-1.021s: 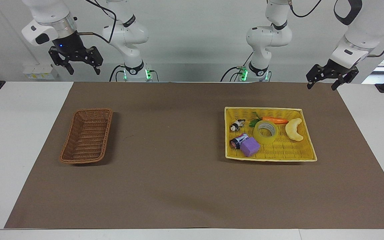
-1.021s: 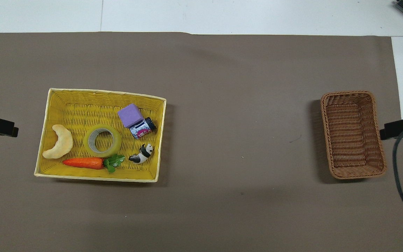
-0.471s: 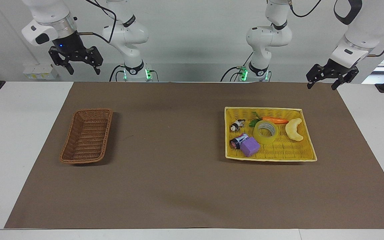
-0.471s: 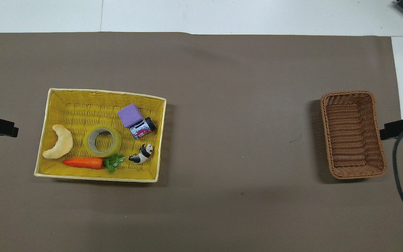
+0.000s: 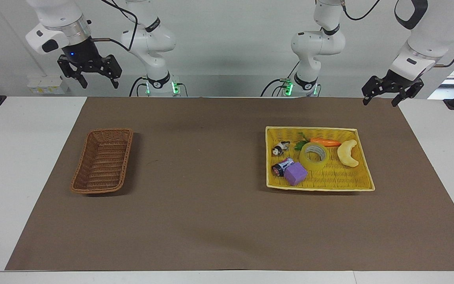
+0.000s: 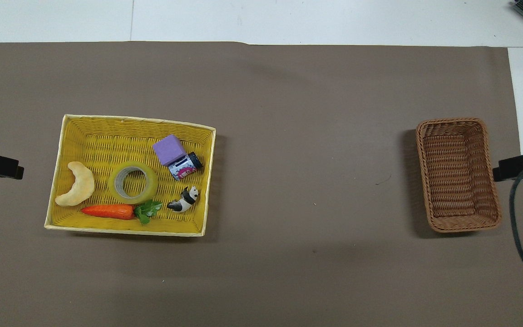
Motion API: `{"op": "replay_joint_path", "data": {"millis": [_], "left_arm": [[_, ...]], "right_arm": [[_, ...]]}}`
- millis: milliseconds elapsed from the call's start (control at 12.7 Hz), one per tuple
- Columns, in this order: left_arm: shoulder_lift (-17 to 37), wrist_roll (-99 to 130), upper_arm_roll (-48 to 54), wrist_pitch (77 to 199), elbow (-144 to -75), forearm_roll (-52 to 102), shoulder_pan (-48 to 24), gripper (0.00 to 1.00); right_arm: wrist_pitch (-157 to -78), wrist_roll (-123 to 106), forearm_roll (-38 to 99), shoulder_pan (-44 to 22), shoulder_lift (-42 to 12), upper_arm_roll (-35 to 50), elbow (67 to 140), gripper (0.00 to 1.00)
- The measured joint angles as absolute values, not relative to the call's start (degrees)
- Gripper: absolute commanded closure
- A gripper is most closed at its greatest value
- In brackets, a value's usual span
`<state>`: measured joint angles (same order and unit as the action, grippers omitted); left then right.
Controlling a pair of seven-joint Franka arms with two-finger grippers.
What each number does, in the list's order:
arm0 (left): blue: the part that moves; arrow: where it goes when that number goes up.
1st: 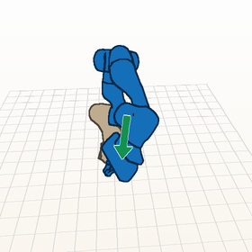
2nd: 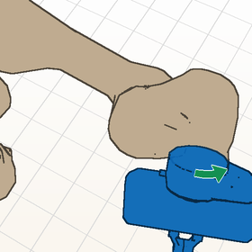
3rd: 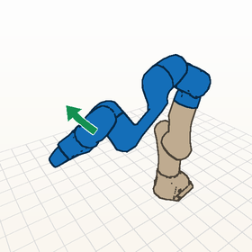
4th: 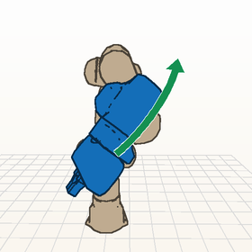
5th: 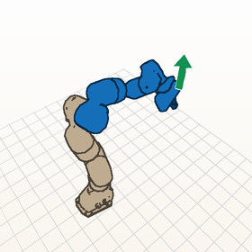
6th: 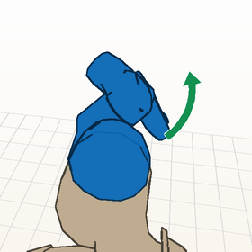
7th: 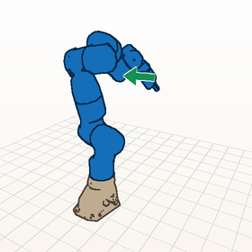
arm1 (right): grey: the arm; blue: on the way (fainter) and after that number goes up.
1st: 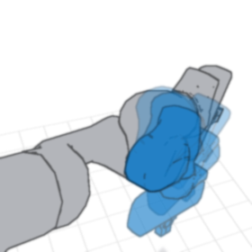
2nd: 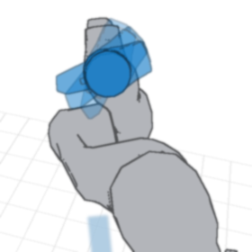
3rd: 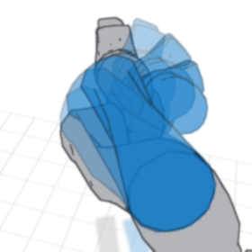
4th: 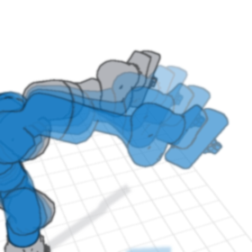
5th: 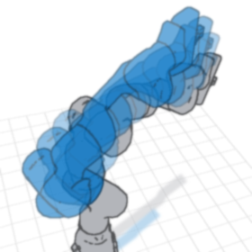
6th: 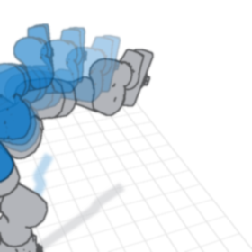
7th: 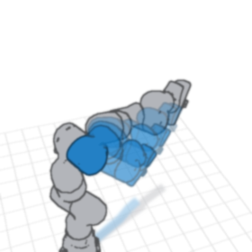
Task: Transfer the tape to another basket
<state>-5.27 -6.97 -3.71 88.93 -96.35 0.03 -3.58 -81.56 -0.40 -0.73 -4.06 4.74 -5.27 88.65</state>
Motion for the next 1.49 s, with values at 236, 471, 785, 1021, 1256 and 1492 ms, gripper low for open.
{"op": "replay_joint_path", "data": {"millis": [236,471,785,1021,1256,1492], "left_arm": [[-5.3,-7.0,-3.7,88.9,-96.5,0.0,-3.6,0.0],[-5.8,-7.1,-3.7,88.9,-97.5,0.0,-3.6,0.0],[-6.5,-7.2,-3.6,88.9,-98.8,0.0,-3.6,0.0],[-6.8,-7.6,-2.7,94.0,-103.2,0.1,-6.1,0.0],[-6.7,-8.4,-2.0,101.4,-109.6,0.2,-9.3,0.0],[-6.6,-13.1,-2.2,109.8,-115.4,1.1,-9.5,0.0]], "right_arm": [[-81.6,-0.4,-0.7,-4.1,4.7,-5.3,88.7,0.0],[-81.6,-0.4,-0.7,-4.1,4.7,-5.3,88.6,0.0],[-81.6,-0.4,-0.7,-4.1,4.7,-5.3,88.7,0.0],[-81.6,-0.4,-0.7,-4.1,4.7,-5.3,88.7,0.0],[-81.6,-0.4,-0.7,-4.1,4.7,-5.3,88.7,0.0],[-81.6,-0.4,-0.7,-4.1,4.7,-5.3,88.6,0.0]]}}
